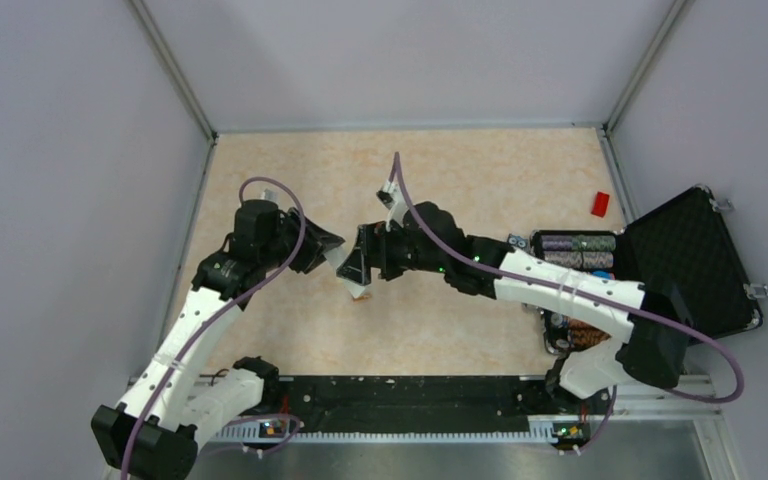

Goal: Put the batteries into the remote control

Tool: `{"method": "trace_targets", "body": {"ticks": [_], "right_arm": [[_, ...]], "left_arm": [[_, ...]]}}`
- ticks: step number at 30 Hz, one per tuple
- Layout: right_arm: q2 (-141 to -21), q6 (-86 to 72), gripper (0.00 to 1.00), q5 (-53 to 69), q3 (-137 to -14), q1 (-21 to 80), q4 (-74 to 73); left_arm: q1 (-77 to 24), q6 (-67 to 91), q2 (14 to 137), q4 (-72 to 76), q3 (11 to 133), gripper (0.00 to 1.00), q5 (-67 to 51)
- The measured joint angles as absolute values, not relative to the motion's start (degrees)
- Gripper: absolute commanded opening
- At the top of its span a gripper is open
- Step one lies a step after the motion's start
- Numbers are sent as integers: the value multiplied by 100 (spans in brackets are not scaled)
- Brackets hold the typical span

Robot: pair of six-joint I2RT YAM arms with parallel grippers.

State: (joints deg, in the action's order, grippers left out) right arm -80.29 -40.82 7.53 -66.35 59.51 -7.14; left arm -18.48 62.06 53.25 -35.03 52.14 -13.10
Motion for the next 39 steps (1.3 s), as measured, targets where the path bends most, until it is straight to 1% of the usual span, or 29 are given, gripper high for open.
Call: {"method": "trace_targets", "body": {"ticks": [4, 5, 8, 9, 10, 11, 12, 13, 14, 16, 18, 19, 21, 22, 27, 31, 34, 35, 37, 38, 39], "right_arm": [[-8453, -3730, 79, 276, -6657, 6051, -1066], [-8527, -3684, 76, 200, -6657, 6060, -1133], [-8674, -3605, 62, 126, -6657, 6095, -1153], [-8674, -3594, 51, 132, -6672, 6112, -1144], [-8674, -3566, 46, 141, -6692, 6128, -1135], [-8674, -3562, 35, 172, -6692, 6136, -1090], [-8676, -3588, 26, 224, -6692, 6139, -1017], [-8676, -3577, 20, 279, -6692, 6147, -974], [-8676, -3616, 17, 357, -6694, 6149, -913], [-8672, -3662, 16, 552, -6694, 6149, -832], [-8663, -3701, 16, 663, -6692, 6149, -825], [-8646, -3736, 16, 725, -6685, 6149, -827], [-8600, -3889, 16, 788, -6676, 6149, -819], [-8565, -3999, 16, 827, -6674, 6149, -812], [-8180, -4619, 16, 1059, -6584, 6132, -572], [-7859, -5245, 16, 1374, -6482, 6134, -75], [-7762, -5754, 17, 1621, -6436, 6134, 395], [-7762, -5916, 18, 1704, -6434, 6134, 548], [-7762, -6195, 18, 1841, -6418, 6134, 788], [-7762, -6320, 18, 1898, -6418, 6134, 871], [-7762, -6436, 18, 1955, -6418, 6134, 939]], "left_arm": [[-1850, 6270, 5325, -3579, 5214, 0, -1243], [-1850, 6283, 5325, -3601, 5216, 0, -1247], [-1848, 6281, 5339, -3706, 5214, 0, -1166], [-1850, 6296, 5341, -3717, 5214, 0, -1166], [-1850, 6307, 5339, -3712, 5214, 0, -1170], [-1850, 6316, 5334, -3699, 5214, 0, -1173], [-1850, 6329, 5328, -3673, 5212, 0, -1173], [-1850, 6340, 5317, -3660, 5205, 0, -1175], [-1850, 6359, 5286, -3614, 5186, 4, -1181], [-1844, 6353, 5188, -3594, 5135, 23, -1197], [-1841, 6355, 5081, -3559, 5065, 57, -1223], [-1841, 6355, 4989, -3487, 4991, 71, -1251], [-1841, 6394, 4821, -3308, 4877, 82, -1389], [-1848, 6438, 4694, -3166, 4827, 83, -1531], [-1848, 6469, 3885, -2228, 4493, 85, -2027], [-1855, 6729, 3214, -1000, 3975, 85, -2316], [-1857, 7006, 2934, -123, 3691, 83, -2504], [-1855, 7070, 2936, 67, 3660, 81, -2569], [-1857, 7214, 2995, 432, 3636, 74, -2692], [-1857, 7260, 3033, 593, 3636, 70, -2749], [-1857, 7299, 3065, 703, 3638, 62, -2779]]}}
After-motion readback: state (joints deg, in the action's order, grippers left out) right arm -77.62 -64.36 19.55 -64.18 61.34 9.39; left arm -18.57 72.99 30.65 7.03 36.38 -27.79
